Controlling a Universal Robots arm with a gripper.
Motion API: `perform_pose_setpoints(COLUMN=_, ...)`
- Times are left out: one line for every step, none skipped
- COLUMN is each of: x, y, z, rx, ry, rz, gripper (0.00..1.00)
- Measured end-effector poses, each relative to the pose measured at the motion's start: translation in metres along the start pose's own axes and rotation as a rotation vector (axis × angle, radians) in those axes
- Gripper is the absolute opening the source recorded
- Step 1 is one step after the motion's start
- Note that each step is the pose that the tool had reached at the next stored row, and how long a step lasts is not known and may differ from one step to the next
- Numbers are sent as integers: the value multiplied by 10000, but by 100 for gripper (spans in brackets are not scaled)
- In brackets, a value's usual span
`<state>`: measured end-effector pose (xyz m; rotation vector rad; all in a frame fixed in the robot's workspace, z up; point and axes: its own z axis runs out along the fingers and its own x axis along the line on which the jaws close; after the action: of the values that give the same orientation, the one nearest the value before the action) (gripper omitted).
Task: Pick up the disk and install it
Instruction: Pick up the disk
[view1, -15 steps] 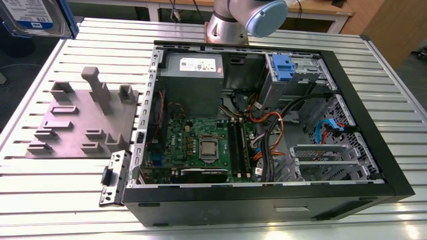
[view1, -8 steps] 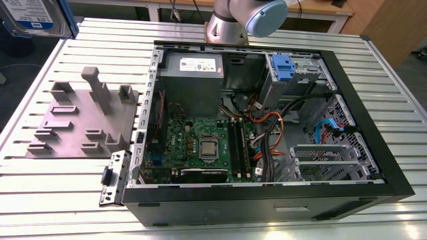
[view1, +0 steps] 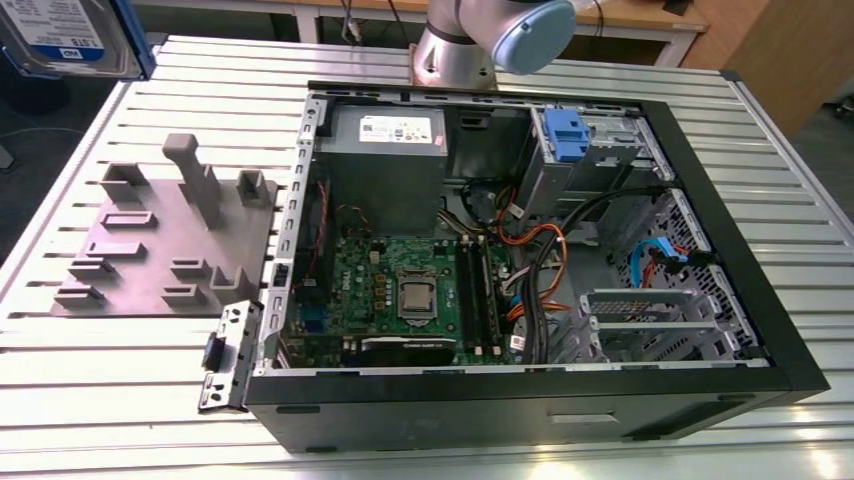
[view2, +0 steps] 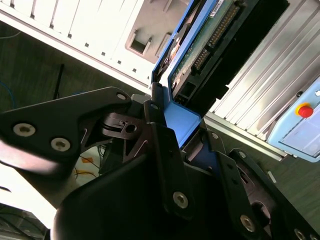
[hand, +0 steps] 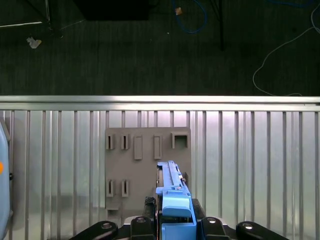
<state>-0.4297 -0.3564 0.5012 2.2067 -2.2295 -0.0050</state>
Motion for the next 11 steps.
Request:
perform_pose_setpoints(x=2, y=-2, z=1, rx=1, ry=0, rz=1, gripper=36)
perform_pose_setpoints(x=2, y=-11, z=2, rx=1, ry=0, rz=0, gripper=36)
perform_pose_setpoints(x=3, y=-25, z=3, rx=-1, ry=0, rz=0, gripper=36)
perform_pose_setpoints(x=3, y=-49, z=3, rx=0, ry=0, rz=1, gripper=36)
perform_pose_setpoints(x=3, y=-73, z=3, rx=-1, ry=1, rz=0, gripper=36)
perform_pose_setpoints(x=2, y=-95, z=3, rx=0, ry=1, rz=0, gripper=36)
perform_pose_setpoints(x=2, y=-116, z=4, rx=1, ry=0, rz=1, gripper=36)
perform_pose_setpoints(x=2, y=-136, z=5, rx=1, ry=0, rz=1, gripper=36)
perform_pose_setpoints(x=3, y=-149, z=4, rx=0, ry=0, rz=1, gripper=36)
perform_pose_setpoints(x=5, y=-155, z=5, rx=1, ry=0, rz=0, gripper=36)
perform_pose_setpoints(x=6, y=-156, z=5, rx=1, ry=0, rz=1, gripper=36)
